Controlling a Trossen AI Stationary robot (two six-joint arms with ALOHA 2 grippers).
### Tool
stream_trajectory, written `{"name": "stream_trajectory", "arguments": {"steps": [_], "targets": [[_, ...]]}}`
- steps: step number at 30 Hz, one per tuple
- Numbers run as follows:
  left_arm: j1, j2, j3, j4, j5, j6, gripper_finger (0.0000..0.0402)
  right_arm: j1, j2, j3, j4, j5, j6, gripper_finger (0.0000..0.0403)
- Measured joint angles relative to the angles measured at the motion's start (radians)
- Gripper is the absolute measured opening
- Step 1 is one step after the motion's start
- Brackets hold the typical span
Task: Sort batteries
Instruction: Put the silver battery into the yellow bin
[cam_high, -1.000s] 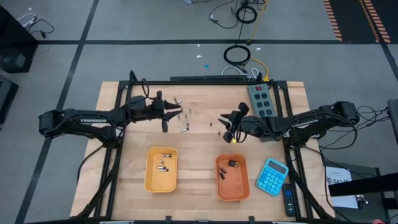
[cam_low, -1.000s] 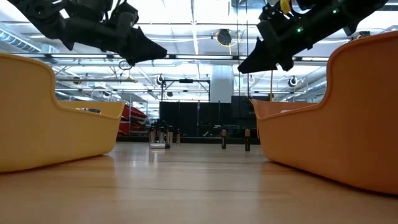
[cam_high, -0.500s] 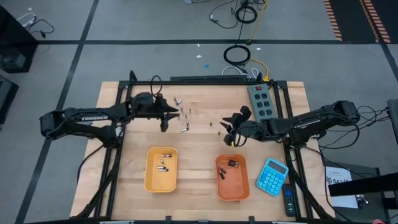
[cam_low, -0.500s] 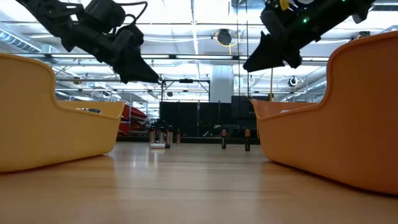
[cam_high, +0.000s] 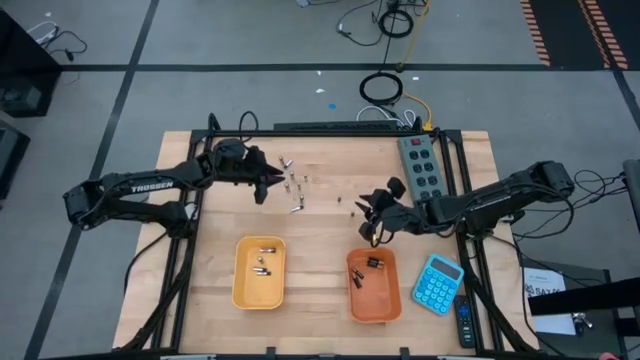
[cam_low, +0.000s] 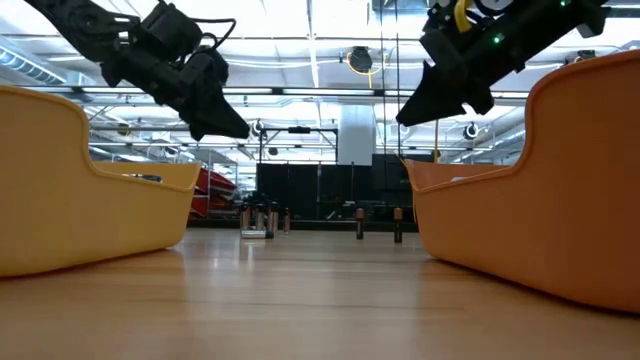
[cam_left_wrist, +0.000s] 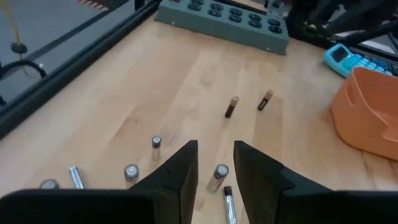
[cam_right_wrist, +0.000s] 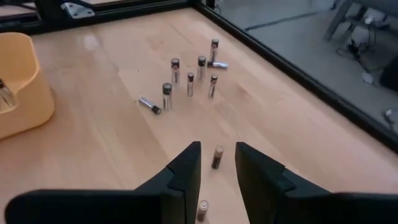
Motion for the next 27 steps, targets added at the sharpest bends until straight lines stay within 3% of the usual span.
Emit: {"name": "stream_trajectory", "arguments": {"steps": [9, 13, 17, 22, 27], "targets": [[-0.012, 0.0, 0.0, 0.031, 0.022, 0.019, 0.0111, -0.011, -0.007, 0.0, 0.072, -0.002, -0.108, 0.0093], [0.009, 0.0, 0.0, 0.033, 0.011, 0.058, 0.0111, -0.037, -0.001, -0.001, 0.062, 0.0, 0.006, 0.0093], [0.102, 0.0, -0.001, 0.066, 0.112, 0.045, 0.0111, -0.052, 0.013, -0.033, 0.059, 0.004, 0.041, 0.0093], [0.231, 0.002, -0.001, 0.129, 0.203, -0.033, 0.0111, -0.058, 0.021, -0.069, 0.062, -0.068, 0.017, 0.009], [0.238, 0.035, 0.053, 0.112, 0.205, -0.048, 0.0111, -0.094, 0.018, -0.069, 0.067, -0.165, -0.016, 0.007]]}}
